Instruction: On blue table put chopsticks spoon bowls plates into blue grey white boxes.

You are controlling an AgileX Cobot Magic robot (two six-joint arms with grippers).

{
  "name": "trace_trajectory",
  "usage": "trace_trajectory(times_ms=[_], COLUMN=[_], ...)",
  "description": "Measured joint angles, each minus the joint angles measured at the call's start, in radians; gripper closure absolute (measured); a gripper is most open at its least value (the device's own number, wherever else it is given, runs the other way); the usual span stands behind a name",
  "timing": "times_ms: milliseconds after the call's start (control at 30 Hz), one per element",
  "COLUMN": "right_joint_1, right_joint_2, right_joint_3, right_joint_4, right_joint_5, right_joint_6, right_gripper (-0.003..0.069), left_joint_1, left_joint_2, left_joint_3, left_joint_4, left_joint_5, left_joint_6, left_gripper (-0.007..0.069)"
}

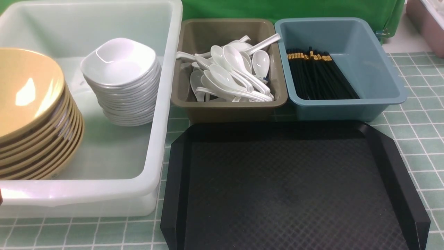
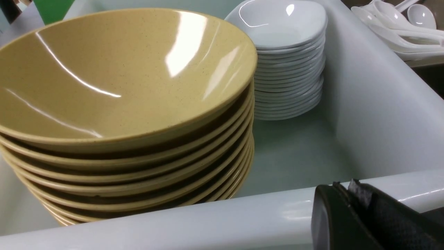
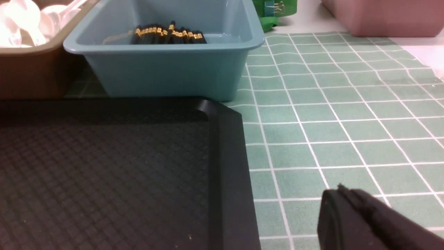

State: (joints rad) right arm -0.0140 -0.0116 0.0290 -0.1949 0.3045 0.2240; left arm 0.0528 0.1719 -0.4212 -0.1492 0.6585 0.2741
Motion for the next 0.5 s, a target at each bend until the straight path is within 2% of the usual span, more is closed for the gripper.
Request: trace_trajectory(times_ms=[333,500], right_joint_1=[-0.010,-0.046], right_joint_2=[0.000,0.000], right_joint_3=[0.000,0.000], right_joint_4=[0.000,0.000], right_joint_5=[0.000,0.000], right_joint_6=[0.001,0.001], right_gripper=[0.0622,0.0622], left_joint_1=[0.000,0.000], left_joint_2=[0.000,0.000], left_joint_3=[0.000,0.000], left_joint_4=[0.000,0.000], left_joint_5=[0.002,0.002], left_joint_6=[0.000,0.000], left_gripper=[0.0622,0.0622])
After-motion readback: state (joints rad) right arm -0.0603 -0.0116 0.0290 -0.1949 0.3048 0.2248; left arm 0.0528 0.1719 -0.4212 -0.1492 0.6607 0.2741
